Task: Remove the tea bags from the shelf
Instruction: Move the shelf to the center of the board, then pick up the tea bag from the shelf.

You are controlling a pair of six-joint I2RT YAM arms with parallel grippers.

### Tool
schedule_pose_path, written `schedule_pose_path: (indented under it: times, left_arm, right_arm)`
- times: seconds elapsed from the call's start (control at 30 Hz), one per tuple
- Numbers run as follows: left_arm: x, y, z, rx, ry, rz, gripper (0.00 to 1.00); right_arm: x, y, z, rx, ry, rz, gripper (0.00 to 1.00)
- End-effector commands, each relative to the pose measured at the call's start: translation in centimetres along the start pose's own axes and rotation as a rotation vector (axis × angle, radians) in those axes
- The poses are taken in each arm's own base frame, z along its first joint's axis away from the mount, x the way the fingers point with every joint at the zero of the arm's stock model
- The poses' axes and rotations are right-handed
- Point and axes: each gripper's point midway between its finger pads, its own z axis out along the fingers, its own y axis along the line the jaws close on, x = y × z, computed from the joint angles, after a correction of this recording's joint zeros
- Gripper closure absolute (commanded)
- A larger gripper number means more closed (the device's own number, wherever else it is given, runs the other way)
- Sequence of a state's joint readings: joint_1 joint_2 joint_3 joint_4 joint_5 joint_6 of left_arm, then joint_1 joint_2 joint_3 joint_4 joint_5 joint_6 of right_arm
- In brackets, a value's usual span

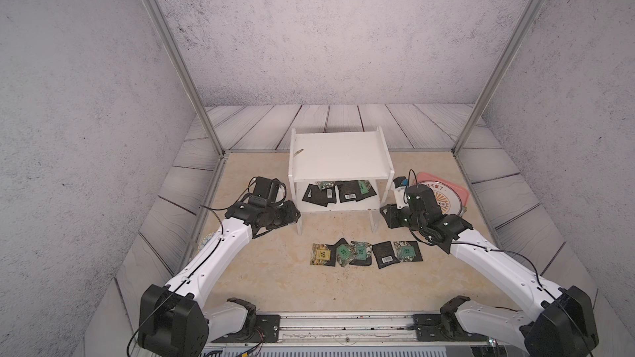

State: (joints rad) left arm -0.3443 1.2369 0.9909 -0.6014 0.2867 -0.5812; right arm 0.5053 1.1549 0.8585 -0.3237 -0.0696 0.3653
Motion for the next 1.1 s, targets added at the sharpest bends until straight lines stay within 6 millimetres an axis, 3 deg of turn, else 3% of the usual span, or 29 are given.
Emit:
schedule_pose_path:
  times: [0.0, 0.73, 1.07]
  left_arm:
    - [-2.4, -0.6, 0.1, 0.004, -0.065, 0.025, 0.63]
    - [-6.8, -1.2, 2.3, 0.000, -0.077, 0.051, 0.65]
    - [-5.3, -1.2, -0.4, 0.008, -0.078, 0.029, 0.54]
  right_arm:
    - [-1.9, 0.2, 0.2, -0.008, -0.046, -0.001, 0.71]
    - [-4.8, -0.2, 2.2, 0.001, -0.054, 0.013, 0.72]
    - [-4.7, 1.2, 1.9, -0.071, -0.021, -0.003, 0.72]
